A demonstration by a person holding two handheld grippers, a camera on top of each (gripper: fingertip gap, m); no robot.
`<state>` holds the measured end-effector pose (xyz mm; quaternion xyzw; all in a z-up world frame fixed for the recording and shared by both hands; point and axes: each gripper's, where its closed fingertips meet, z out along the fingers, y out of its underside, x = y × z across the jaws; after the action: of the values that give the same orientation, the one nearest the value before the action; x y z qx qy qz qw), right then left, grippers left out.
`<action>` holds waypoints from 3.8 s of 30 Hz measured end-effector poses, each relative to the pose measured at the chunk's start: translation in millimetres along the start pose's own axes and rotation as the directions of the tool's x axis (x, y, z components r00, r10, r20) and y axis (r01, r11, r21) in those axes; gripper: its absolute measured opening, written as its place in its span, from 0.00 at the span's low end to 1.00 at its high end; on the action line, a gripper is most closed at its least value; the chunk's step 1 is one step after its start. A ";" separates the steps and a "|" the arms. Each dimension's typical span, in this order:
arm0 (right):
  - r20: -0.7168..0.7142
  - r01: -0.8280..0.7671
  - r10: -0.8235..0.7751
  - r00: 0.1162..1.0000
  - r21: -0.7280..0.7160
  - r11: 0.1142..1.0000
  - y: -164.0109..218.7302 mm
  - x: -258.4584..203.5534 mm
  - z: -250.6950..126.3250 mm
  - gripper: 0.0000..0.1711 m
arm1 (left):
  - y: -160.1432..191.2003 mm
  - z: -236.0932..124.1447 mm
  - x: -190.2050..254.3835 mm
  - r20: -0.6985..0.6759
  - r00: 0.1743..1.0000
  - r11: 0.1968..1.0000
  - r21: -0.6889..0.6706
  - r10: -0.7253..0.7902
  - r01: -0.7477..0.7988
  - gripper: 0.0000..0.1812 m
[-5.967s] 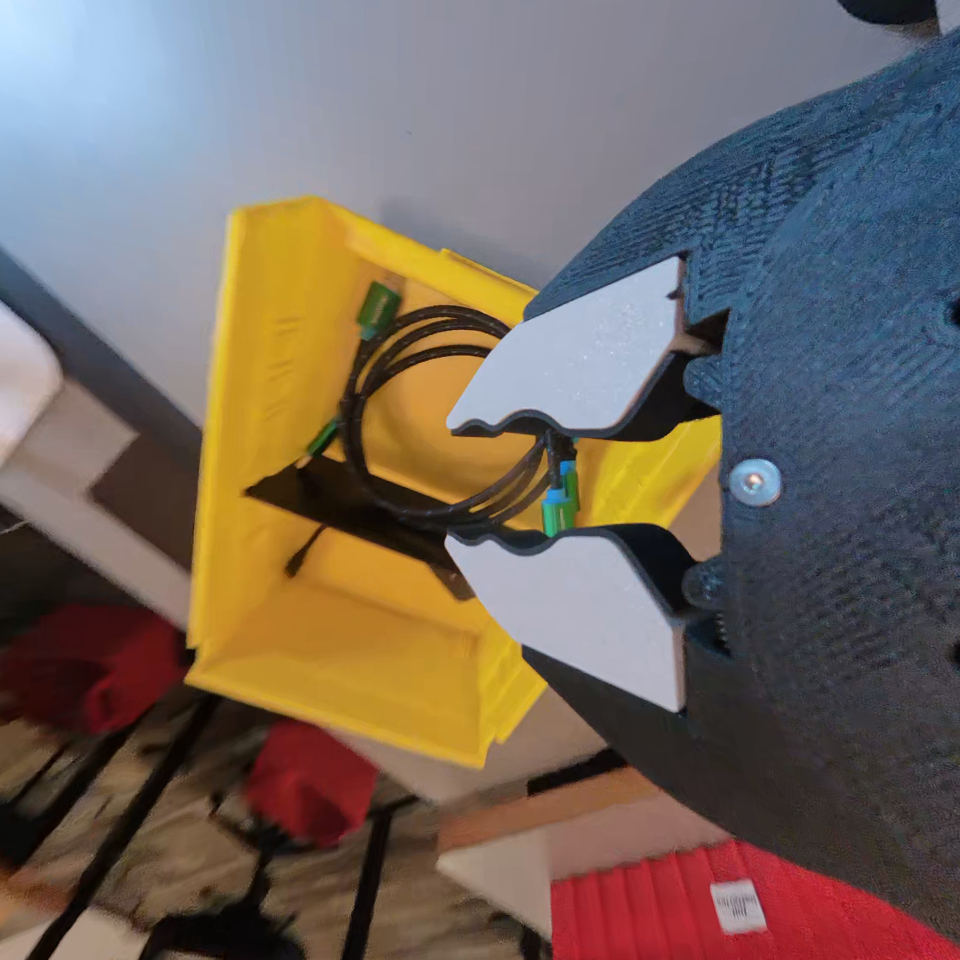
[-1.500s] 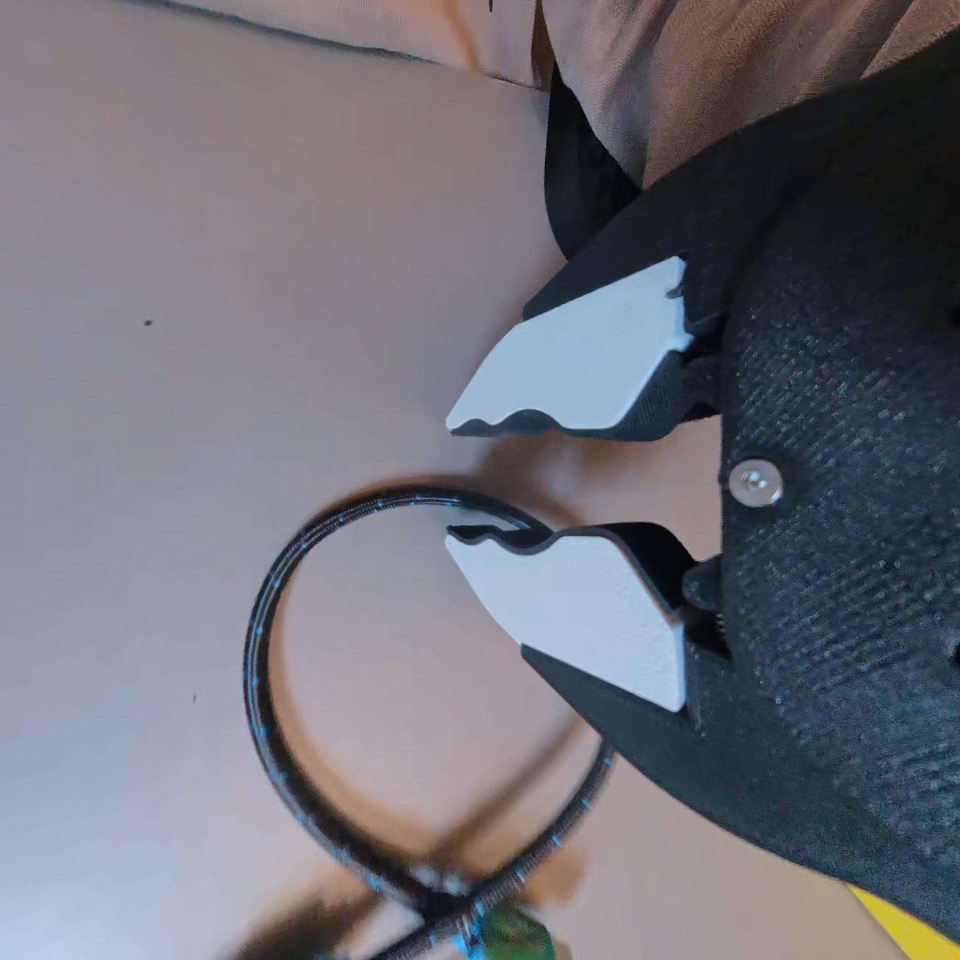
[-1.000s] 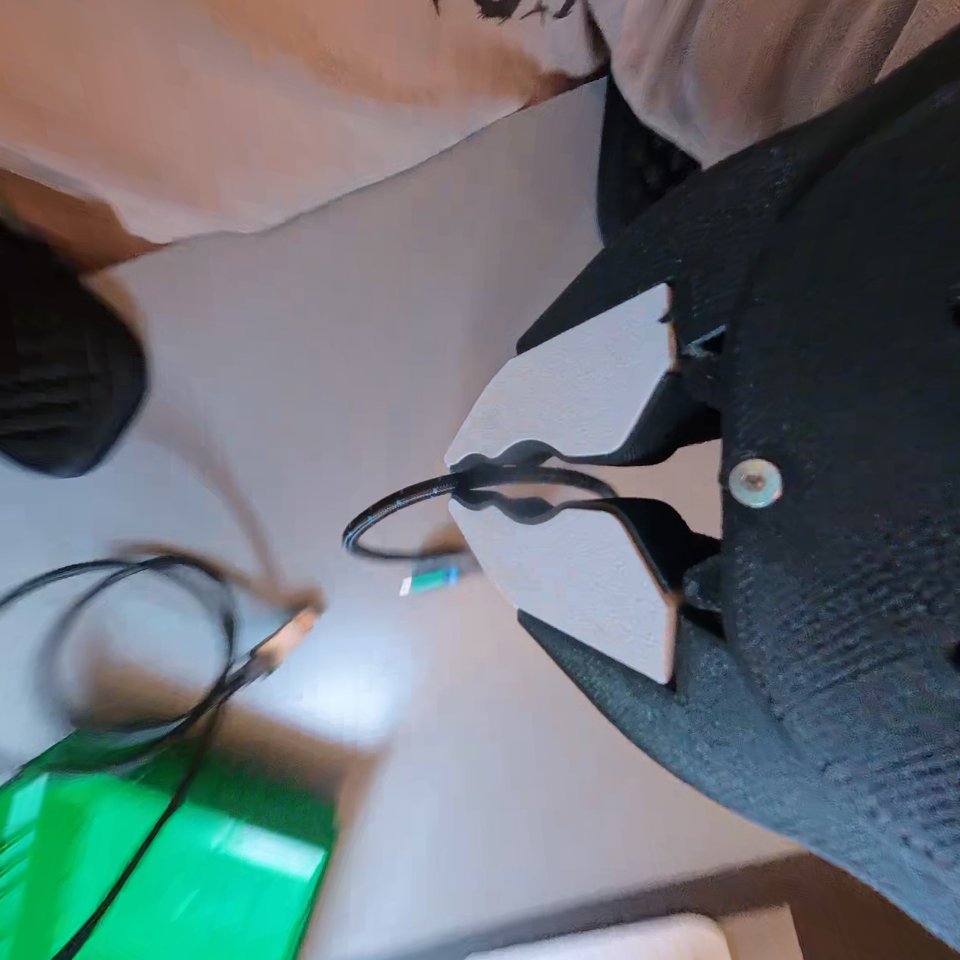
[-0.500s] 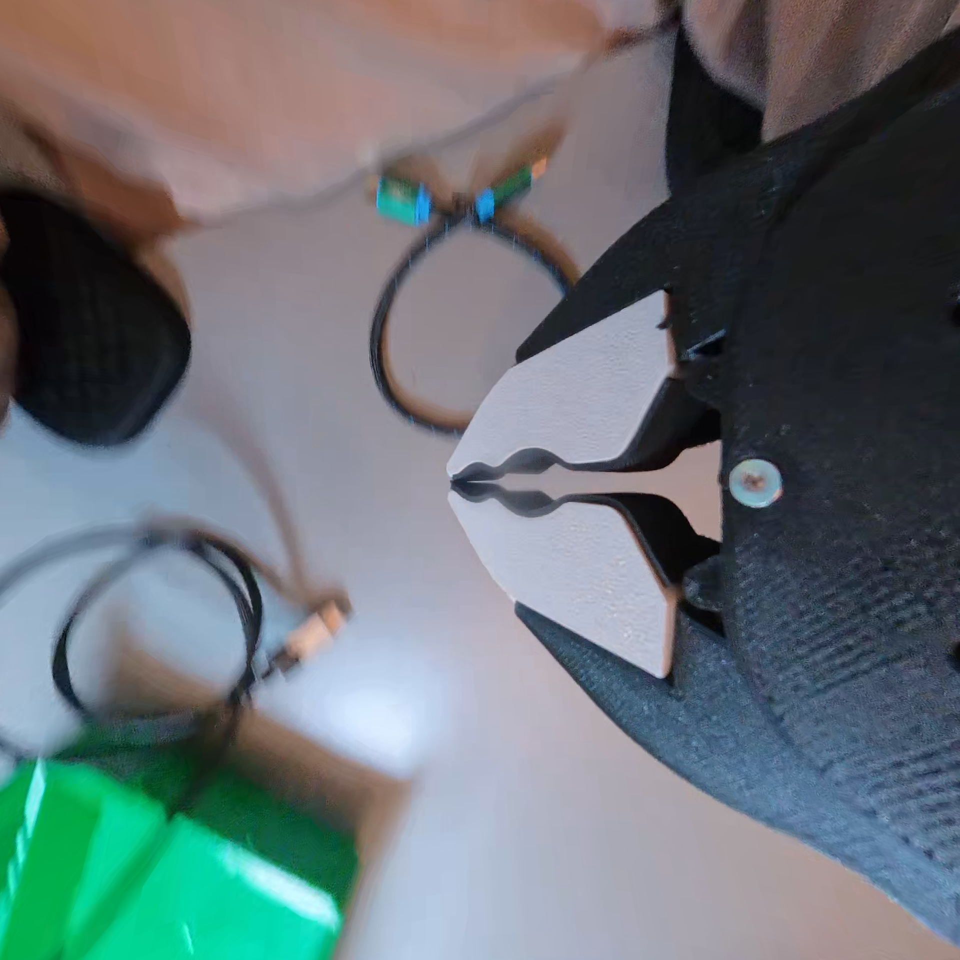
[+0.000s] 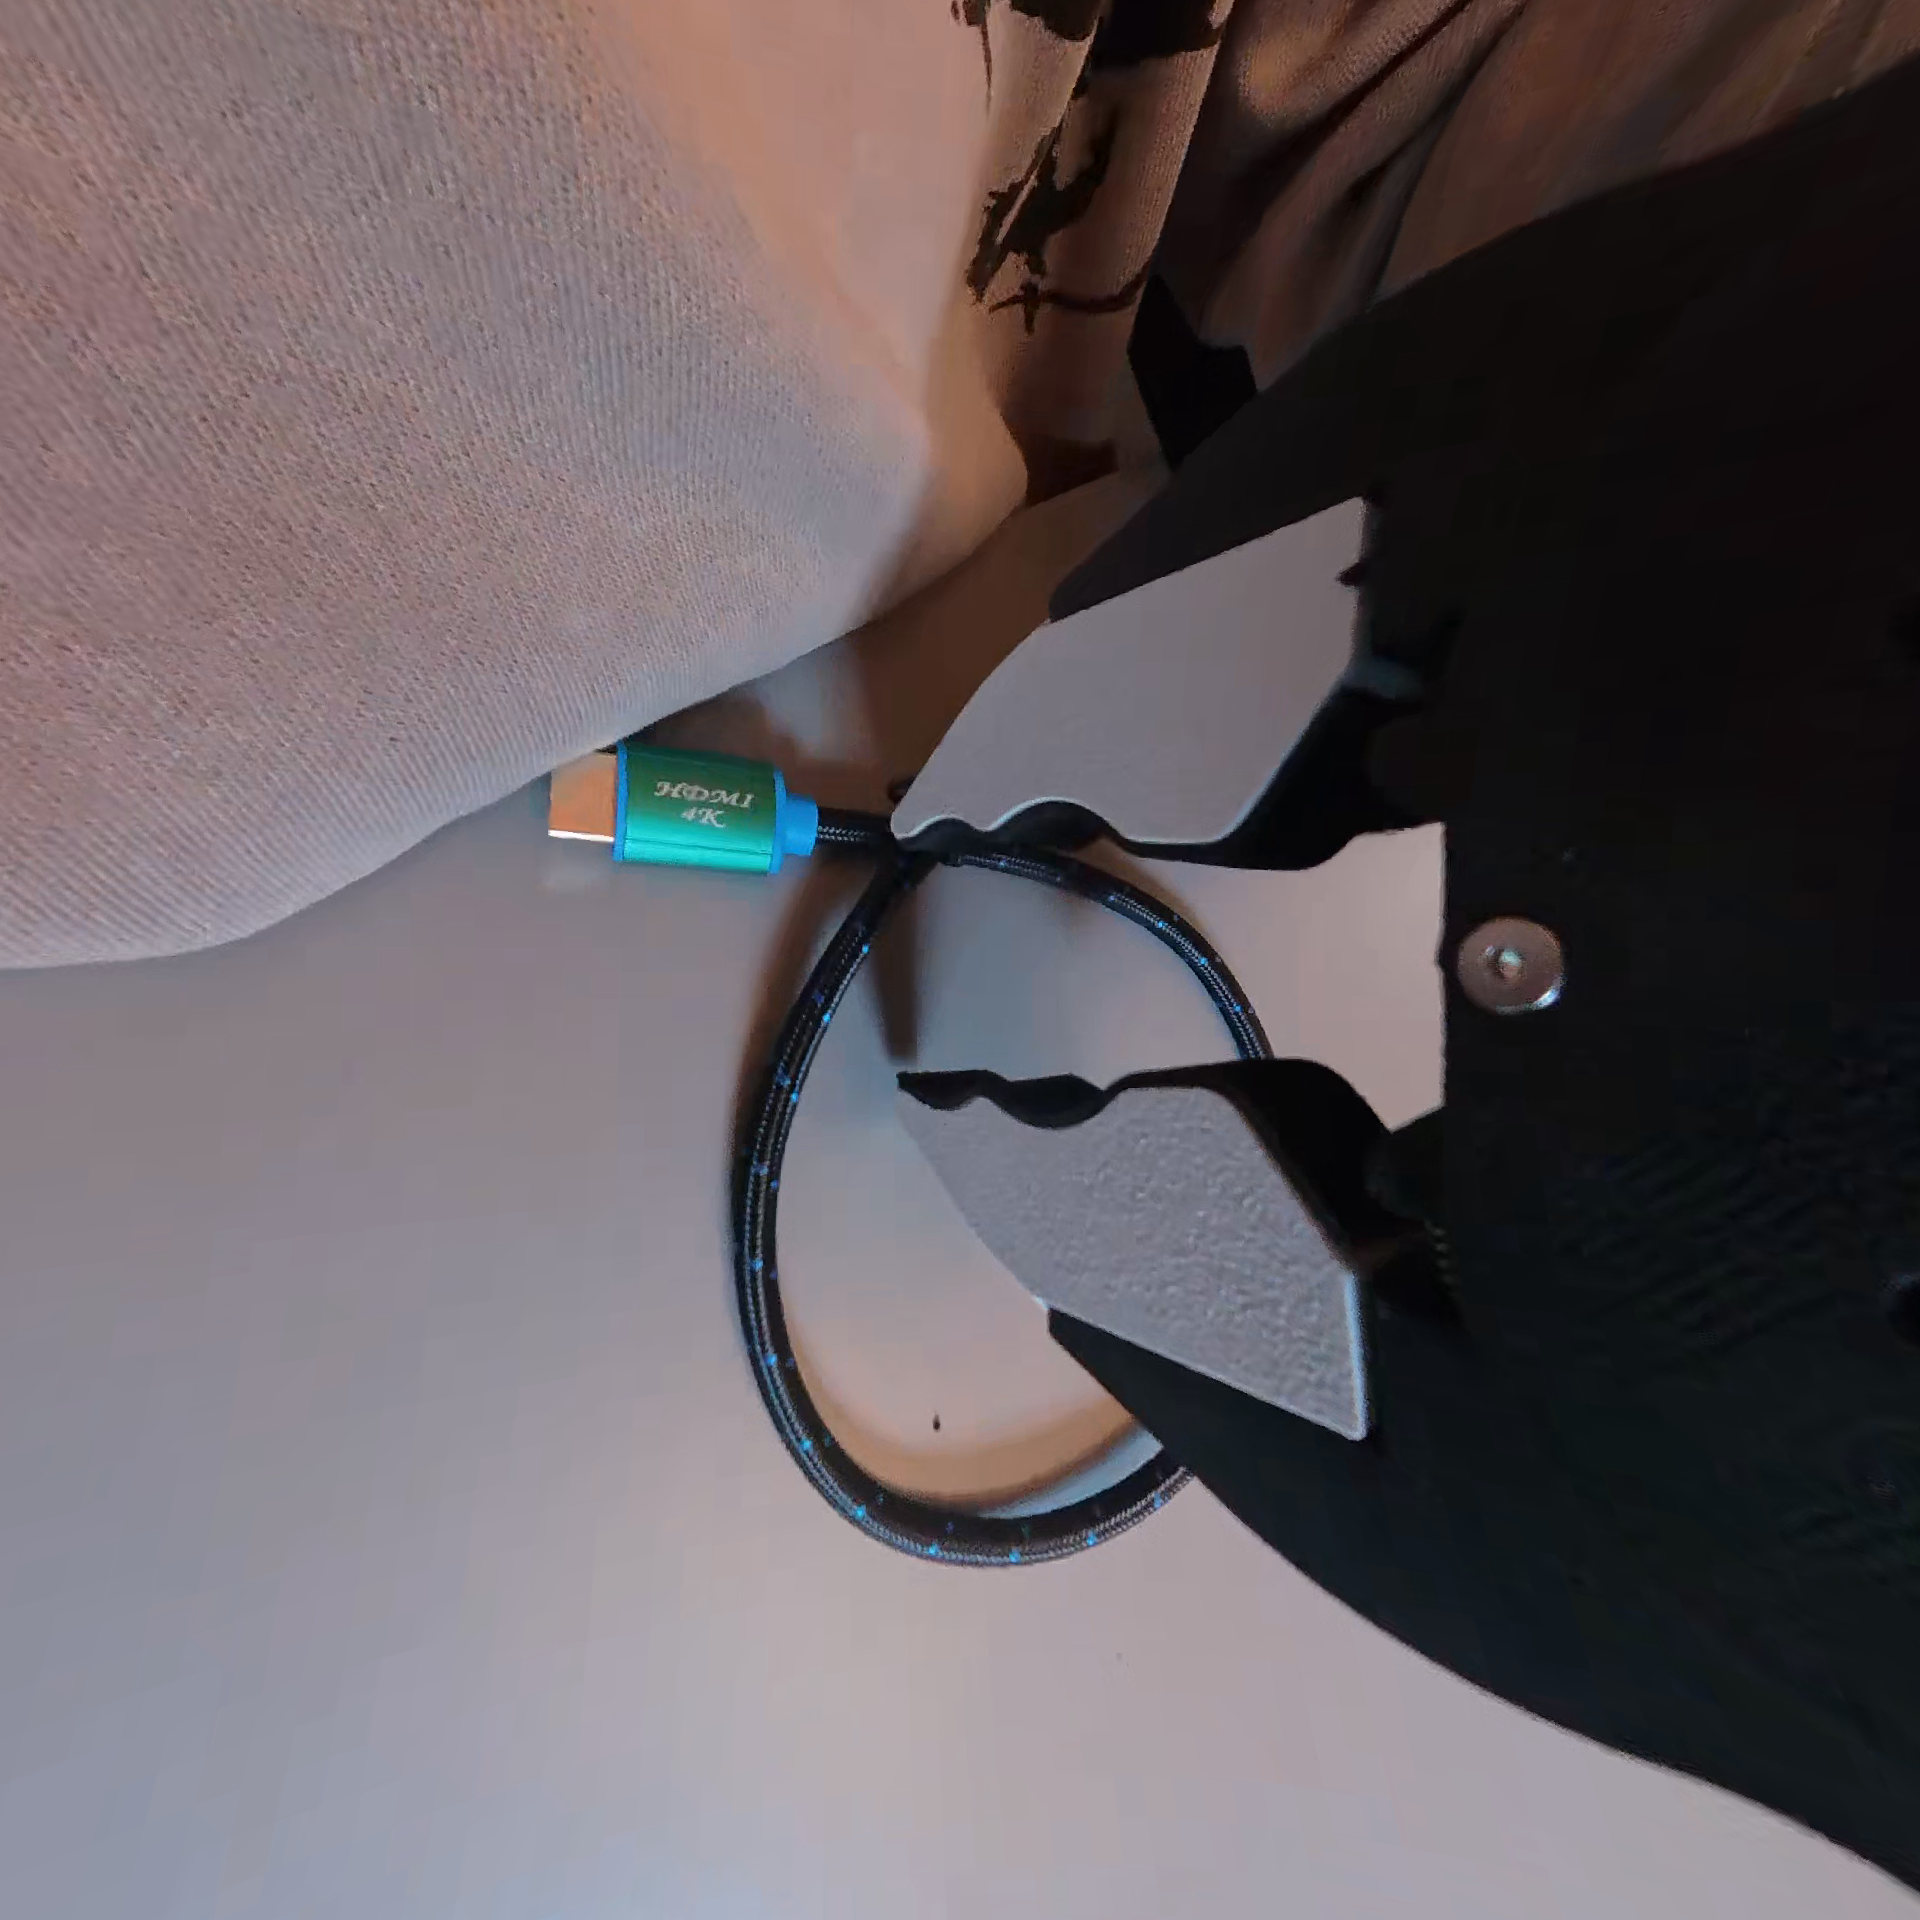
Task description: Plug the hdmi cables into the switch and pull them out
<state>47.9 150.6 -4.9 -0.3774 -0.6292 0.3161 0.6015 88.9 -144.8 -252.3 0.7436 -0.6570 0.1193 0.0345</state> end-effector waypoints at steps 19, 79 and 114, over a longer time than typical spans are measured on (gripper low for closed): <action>0.018 -0.038 0.037 0.999 0.029 0.999 1.5 1.5 0.6 0.13 | 47.1 -48.1 -180.1 0.471 0.776 0.881 0.418 -0.419 0.223 0.24; 0.084 -0.022 0.022 0.996 -0.002 1.000 13.4 -13.4 11.5 0.13 | 78.2 -48.8 -205.3 0.243 0.758 0.771 0.417 -0.605 0.481 0.06; 0.189 0.850 -0.829 0.527 -0.105 0.517 96.7 -155.4 91.6 0.13 | 132.9 -91.9 -160.0 0.193 0.651 0.653 0.464 -0.734 0.599 0.06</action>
<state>-35.4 72.6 -174.8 -0.0615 -0.7927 -0.0523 0.6042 -71.5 11.5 -212.9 0.9361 -0.2911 0.0756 -0.1822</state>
